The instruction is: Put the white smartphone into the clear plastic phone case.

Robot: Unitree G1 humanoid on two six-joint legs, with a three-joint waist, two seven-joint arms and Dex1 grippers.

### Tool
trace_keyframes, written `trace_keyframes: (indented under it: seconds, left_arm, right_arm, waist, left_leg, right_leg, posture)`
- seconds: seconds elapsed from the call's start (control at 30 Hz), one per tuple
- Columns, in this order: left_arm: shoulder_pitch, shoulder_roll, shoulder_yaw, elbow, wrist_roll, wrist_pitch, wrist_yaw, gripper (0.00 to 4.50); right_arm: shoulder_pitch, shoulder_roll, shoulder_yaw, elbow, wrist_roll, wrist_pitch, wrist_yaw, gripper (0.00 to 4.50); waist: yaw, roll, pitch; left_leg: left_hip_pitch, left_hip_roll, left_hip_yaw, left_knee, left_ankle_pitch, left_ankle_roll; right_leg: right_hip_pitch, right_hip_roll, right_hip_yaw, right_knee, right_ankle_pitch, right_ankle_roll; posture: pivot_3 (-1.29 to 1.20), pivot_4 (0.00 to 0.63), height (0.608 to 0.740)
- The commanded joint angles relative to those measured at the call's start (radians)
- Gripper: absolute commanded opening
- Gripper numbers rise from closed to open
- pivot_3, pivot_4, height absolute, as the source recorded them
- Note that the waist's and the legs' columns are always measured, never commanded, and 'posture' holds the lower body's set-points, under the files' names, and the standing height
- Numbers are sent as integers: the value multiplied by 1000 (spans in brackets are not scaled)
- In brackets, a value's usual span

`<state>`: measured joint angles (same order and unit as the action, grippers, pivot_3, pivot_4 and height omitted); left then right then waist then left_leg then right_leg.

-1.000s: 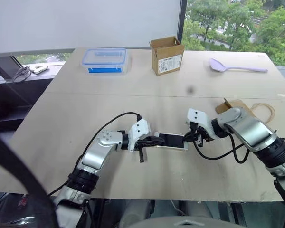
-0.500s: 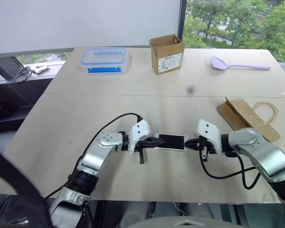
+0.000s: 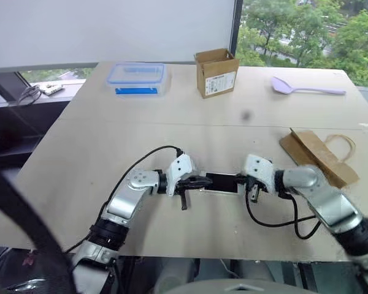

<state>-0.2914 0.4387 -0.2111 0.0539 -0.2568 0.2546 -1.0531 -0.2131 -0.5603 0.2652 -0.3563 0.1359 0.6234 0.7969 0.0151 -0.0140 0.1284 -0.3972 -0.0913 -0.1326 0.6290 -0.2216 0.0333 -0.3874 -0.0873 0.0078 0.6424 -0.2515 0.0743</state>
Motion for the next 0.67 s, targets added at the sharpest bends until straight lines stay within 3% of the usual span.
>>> trace_keyframes:
  seconds: [0.03, 0.13, 0.27, 0.33, 0.47, 0.67]
  left_arm:
    - [-1, -45, 149, -98, -115, 51, 118, 259]
    - [41, -30, 194, -184, -185, 128, 131, 1281]
    - [134, 32, 252, -314, -281, 232, 124, 3465]
    - [191, 81, 273, -357, -294, 251, 112, 4284]
    - [330, 175, 301, -430, -283, 231, 83, 4461]
    - [426, 220, 339, -474, -302, 240, 100, 4461]
  right_arm:
    - [87, 31, -243, -138, 126, -79, -50, 287]
    - [184, 25, -347, -212, 189, -72, -54, 1389]
    - [356, -39, -462, -276, 214, -51, -39, 3642]
    - [451, -62, -528, -294, 230, -80, -16, 4459]
    - [601, -74, -655, -322, 258, -149, 23, 4500]
    - [710, -53, -735, -344, 271, -180, 5, 4500]
  waist:
    - [2, 10, 9]
    - [-2, 9, 12]
    - [-3, 10, 13]
    - [-1, 11, 17]
    - [-2, 13, 19]
    - [0, 12, 20]
  left_leg:
    - [-8, -1, 0, 2, 3, 4]
    - [-21, -3, 2, 6, 6, -1]
    - [-19, -3, 3, 3, 4, 1]
    - [-19, -3, 3, 3, 3, 4]
    - [-18, -3, 4, 3, 3, 4]
    - [-17, -1, 4, 5, 2, 3]
  right_leg:
    - [-7, 0, 0, 2, 3, -3]
    - [-22, -1, 3, 12, 4, -2]
    - [-23, 0, 8, 10, 4, -3]
    - [-23, 0, 8, 10, 3, -3]
    - [-22, 0, 8, 10, 3, -3]
    - [-21, -1, 8, 10, -1, -3]
  posture:
    - [0, 150, 740]
    - [0, 150, 740]
    - [0, 150, 740]
    - [0, 150, 740]
    - [0, 150, 740]
    - [0, 150, 740]
